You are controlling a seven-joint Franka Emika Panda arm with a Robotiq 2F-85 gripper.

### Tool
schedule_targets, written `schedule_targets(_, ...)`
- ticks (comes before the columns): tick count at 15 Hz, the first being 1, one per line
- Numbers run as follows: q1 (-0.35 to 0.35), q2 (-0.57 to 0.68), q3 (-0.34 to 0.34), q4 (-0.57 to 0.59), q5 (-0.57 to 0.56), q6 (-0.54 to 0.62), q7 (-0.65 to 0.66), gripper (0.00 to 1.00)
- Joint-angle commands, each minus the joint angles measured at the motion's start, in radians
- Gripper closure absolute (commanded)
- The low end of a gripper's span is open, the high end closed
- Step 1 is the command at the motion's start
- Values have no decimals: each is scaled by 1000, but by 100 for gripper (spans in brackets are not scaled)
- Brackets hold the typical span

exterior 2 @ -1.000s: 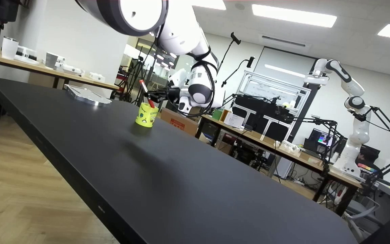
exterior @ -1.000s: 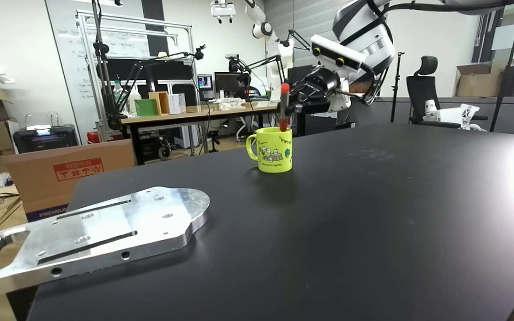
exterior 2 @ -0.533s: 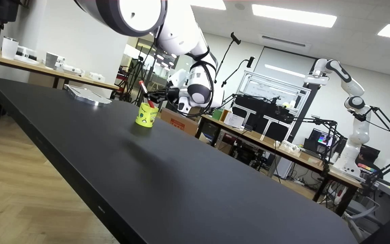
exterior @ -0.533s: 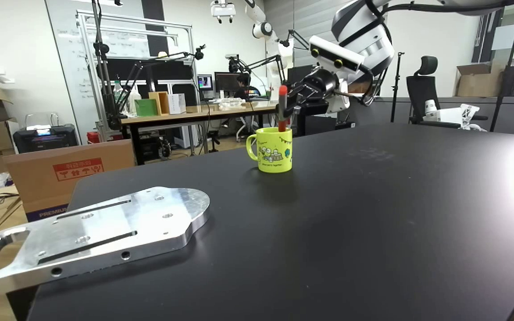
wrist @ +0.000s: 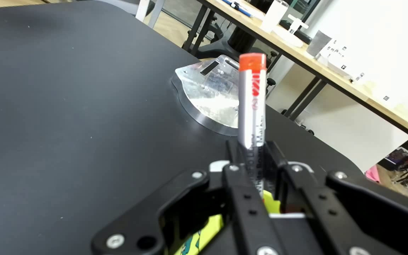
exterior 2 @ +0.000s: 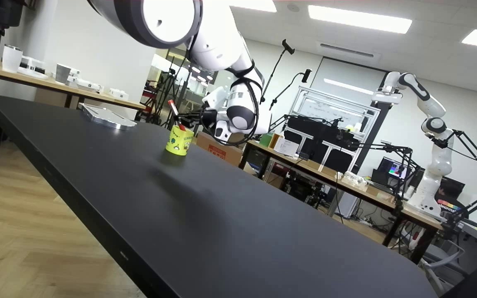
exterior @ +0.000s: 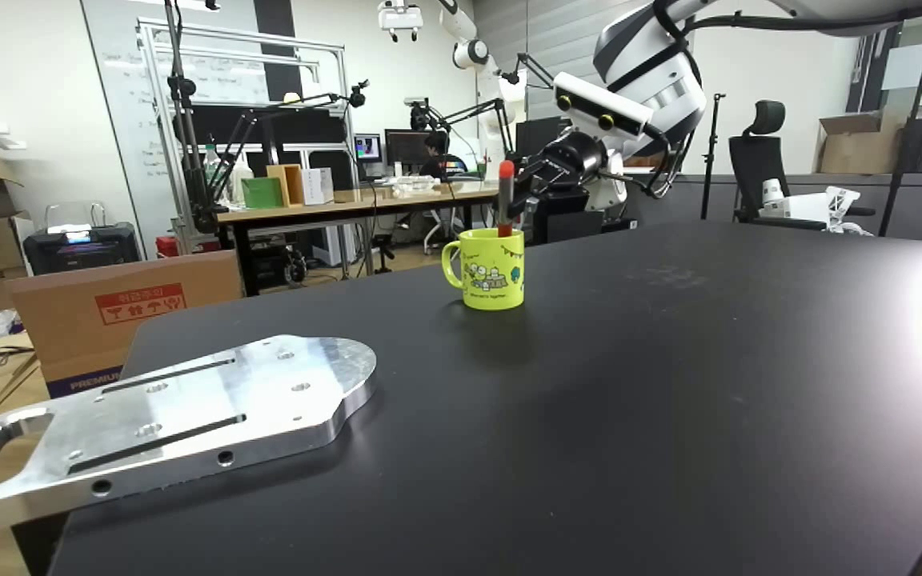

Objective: Put the marker in the cup

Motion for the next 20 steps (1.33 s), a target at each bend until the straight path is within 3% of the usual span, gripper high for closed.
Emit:
schedule_targets(1, 2, 32, 15, 54, -9, 0, 37, 95)
schedule_targets(6, 3, 32, 13, 57, -11, 7, 34, 95)
schedule_targets(7, 4, 29, 13, 59, -13, 5, 29, 55)
schedule_targets(8, 5, 27, 13, 62, -13, 5, 25, 55)
schedule_targets(16, 13, -13, 50, 107, -13, -31, 21, 2)
schedule_targets(20, 12, -7, 62, 118, -12, -46, 8, 0)
